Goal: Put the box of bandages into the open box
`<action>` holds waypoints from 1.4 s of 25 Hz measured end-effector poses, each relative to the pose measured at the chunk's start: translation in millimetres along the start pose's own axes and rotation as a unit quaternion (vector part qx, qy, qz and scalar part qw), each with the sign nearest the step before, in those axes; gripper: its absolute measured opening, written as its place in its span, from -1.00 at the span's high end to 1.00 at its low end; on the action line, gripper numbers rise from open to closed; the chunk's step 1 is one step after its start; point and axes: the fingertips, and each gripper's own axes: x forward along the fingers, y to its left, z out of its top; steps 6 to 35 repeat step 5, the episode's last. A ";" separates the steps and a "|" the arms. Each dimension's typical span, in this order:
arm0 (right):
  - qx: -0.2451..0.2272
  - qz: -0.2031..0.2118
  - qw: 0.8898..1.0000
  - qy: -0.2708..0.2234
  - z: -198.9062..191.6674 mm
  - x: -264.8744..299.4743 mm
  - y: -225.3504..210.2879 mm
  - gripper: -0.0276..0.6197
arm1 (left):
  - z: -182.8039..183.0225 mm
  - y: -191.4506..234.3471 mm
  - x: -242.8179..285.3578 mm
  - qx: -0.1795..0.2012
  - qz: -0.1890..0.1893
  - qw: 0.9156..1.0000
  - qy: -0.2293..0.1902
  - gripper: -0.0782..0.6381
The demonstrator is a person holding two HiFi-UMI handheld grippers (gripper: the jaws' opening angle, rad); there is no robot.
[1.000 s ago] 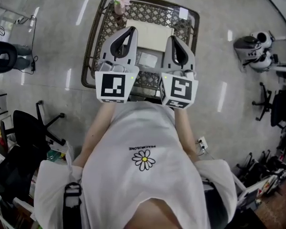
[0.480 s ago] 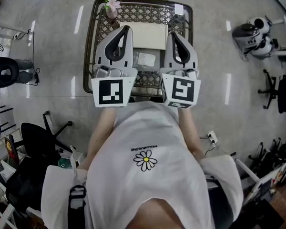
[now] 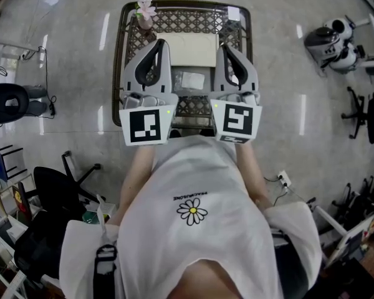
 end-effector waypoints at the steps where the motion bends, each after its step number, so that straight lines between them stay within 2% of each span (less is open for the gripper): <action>1: 0.000 -0.001 1.000 0.001 -0.1 -0.7 -1.3 0.82 | 0.0 -0.5 -0.1 0.000 0.001 1.000 0.000 0.72; 35: -0.002 0.000 1.000 0.002 1.1 -3.4 -7.1 0.82 | -0.3 -3.7 0.2 -0.005 0.005 1.000 0.000 0.72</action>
